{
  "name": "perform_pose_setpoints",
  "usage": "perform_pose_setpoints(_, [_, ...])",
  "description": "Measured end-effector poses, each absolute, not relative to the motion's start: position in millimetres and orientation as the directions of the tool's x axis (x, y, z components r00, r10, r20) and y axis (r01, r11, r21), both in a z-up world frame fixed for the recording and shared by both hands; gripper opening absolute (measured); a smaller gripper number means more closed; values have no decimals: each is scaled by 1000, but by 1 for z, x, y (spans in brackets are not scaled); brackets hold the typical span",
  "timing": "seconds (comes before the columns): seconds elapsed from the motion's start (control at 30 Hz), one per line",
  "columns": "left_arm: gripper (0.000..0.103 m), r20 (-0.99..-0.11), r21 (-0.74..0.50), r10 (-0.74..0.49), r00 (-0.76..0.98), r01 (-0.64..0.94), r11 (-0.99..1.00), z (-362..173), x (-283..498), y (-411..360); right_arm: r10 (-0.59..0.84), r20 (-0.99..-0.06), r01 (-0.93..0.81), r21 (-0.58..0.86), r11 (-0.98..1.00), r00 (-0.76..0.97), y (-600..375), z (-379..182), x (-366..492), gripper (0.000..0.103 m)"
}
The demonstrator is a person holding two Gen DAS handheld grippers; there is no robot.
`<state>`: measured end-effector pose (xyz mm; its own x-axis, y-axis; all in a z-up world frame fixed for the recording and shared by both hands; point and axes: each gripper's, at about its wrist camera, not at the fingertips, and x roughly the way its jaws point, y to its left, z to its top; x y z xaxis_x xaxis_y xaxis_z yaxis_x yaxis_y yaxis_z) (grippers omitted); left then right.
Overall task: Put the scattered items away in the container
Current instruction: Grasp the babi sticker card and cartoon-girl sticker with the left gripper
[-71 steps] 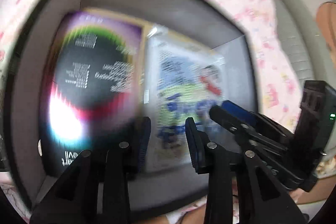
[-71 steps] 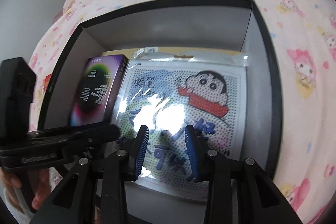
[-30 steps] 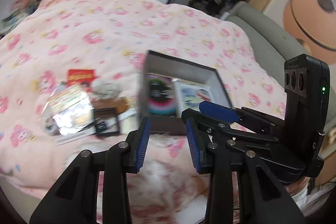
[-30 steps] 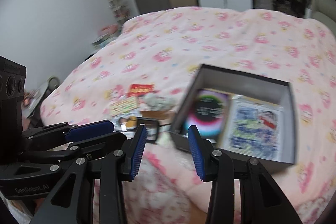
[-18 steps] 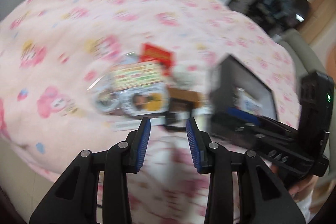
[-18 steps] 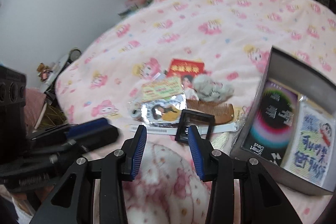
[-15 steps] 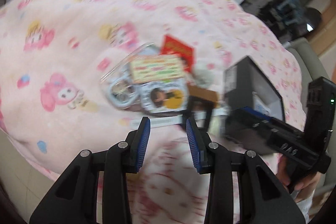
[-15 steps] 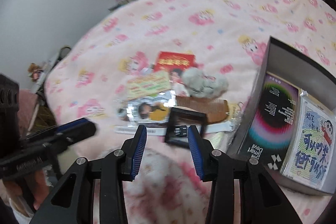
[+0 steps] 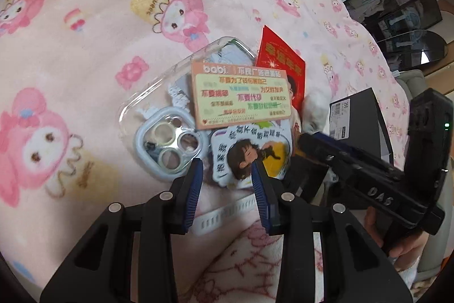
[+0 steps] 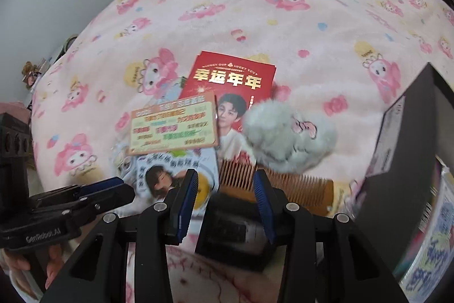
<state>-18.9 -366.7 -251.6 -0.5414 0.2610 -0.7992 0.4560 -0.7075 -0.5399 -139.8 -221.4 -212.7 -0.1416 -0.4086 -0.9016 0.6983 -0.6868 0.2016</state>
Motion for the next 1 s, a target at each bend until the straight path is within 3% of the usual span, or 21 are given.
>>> perform_pose_setpoints(0.07, [34,-791,-551,268,-550,451,-702,-253,-23,-367,-397,-910,693,210,-689,-118,-226,-223,-143,38])
perform_pose_setpoints(0.2, [24,-791,-551,271,-549,446,-705,-256,-28,-366,-401,-909,700,213,-681,-113,-233,-230,-144,38])
perform_pose_setpoints(0.37, [24,-748,-605,322,-581,395,-692,-246,-22,-364,-492,-871,691,362,-626,10,-236,-222,-138,31])
perform_pose_setpoints(0.53, [24,-786,-520,191,-588,461,-719,-227,2,-375,-492,-870,729,315,-607,-34,-237,-200,-118,31])
perform_pose_setpoints(0.87, [38,-801,-515,179,-571,506,-692,-253,-8,-395,-393,-916,721,220,-657,-79,-247,-231,-134,31])
perform_pose_setpoints(1.0, [39,-805,-499,158,-571,509,-702,-253,-9,-392,-385,-922,727,233,-646,-47,-253,-238,-139,32])
